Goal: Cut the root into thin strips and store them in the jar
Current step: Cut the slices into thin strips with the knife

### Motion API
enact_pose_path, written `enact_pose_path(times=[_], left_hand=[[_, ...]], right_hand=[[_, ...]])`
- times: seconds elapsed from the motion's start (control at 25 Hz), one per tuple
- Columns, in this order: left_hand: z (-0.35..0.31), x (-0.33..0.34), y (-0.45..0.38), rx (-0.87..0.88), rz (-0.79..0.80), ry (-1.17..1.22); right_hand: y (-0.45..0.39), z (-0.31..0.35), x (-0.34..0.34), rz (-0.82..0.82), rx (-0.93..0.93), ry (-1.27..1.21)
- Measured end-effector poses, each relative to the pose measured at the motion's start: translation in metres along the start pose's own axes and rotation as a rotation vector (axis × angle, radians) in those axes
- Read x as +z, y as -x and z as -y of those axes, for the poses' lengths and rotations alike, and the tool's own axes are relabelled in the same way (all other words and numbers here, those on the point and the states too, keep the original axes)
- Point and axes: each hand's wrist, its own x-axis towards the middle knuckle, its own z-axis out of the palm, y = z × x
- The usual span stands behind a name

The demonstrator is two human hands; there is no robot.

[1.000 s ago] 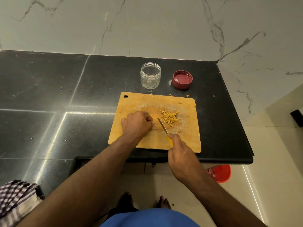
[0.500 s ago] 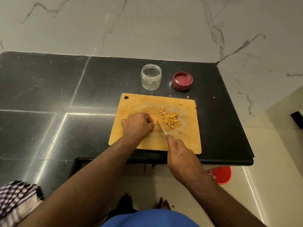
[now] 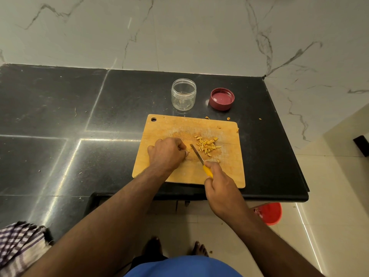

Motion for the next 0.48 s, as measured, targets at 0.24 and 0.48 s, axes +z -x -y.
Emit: enact_pose_path(times=[0.24, 0.48], left_hand=[[0.0010, 0.0020, -0.0020, -0.019, 0.003, 0.048], [0.0016, 0.0024, -0.0009, -0.021, -0.019, 0.040]], right_hand=[[-0.0011, 0.0049, 0.0076, 0.031, -0.052, 0.065], [-0.0036, 0.0064, 0.0074, 0.042, -0.053, 0.138]])
